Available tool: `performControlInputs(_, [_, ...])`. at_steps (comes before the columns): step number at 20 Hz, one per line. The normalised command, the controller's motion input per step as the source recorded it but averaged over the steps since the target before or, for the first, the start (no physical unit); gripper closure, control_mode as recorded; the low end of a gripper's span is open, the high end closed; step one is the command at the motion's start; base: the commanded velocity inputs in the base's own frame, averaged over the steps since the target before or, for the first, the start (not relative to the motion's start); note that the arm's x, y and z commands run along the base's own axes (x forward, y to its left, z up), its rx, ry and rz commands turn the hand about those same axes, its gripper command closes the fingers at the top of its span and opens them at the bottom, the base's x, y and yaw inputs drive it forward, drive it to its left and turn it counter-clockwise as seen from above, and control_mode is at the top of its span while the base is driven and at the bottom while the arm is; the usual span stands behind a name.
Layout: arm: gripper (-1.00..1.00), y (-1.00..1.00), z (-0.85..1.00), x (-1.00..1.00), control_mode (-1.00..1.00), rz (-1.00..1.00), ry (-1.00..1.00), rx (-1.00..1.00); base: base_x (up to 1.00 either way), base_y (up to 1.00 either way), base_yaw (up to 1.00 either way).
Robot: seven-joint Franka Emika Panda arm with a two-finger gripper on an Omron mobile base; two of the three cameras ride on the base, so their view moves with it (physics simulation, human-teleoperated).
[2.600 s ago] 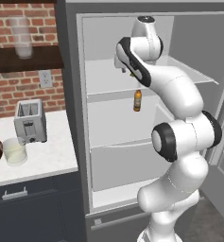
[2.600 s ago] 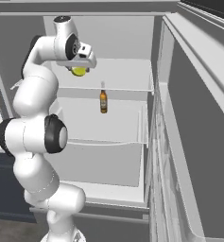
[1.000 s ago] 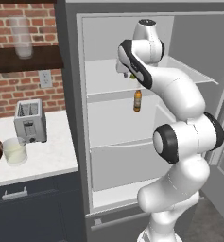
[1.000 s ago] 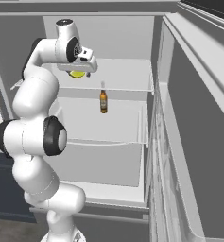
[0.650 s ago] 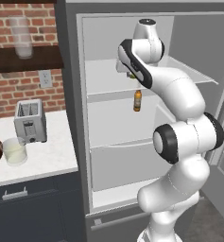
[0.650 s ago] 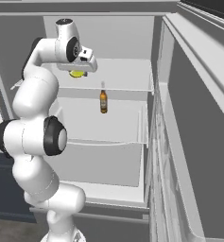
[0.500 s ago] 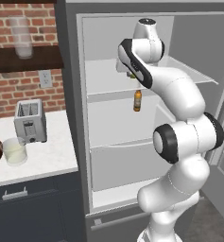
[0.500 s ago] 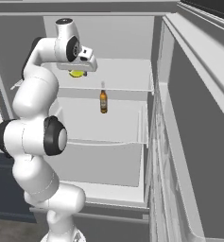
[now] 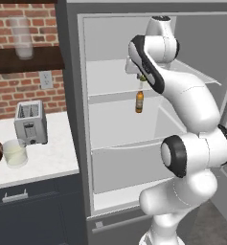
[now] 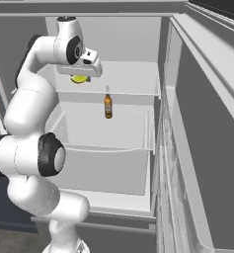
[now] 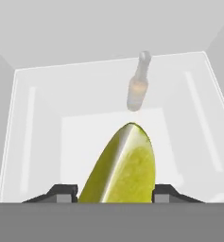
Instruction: Grab a lemon wedge from the fridge and one ice cube from the ice bowl, and put them in the glass of lemonade.
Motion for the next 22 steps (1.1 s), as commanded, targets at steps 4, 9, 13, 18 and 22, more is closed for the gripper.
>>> performControlInputs(4, [1.00,-0.34,0.00,-1.00,-1.00,0.00,-0.04,0.03,0.00,0.00,0.00])
performControlInputs(9, [1.00,-0.11,0.03,-1.00,-1.00,0.06,0.00,0.00,0.00,0.00,0.00])
performControlInputs(13, [1.00,0.00,-0.03,-1.00,-1.00,0.09,0.02,0.00,0.00,0.00,0.00])
performControlInputs(18, [1.00,0.00,-0.50,-0.98,-1.00,0.09,0.11,0.00,0.00,0.00,0.00])
performControlInputs(22, [1.00,0.00,-0.72,-0.73,-1.00,0.06,0.20,0.00,0.00,0.00,0.00])
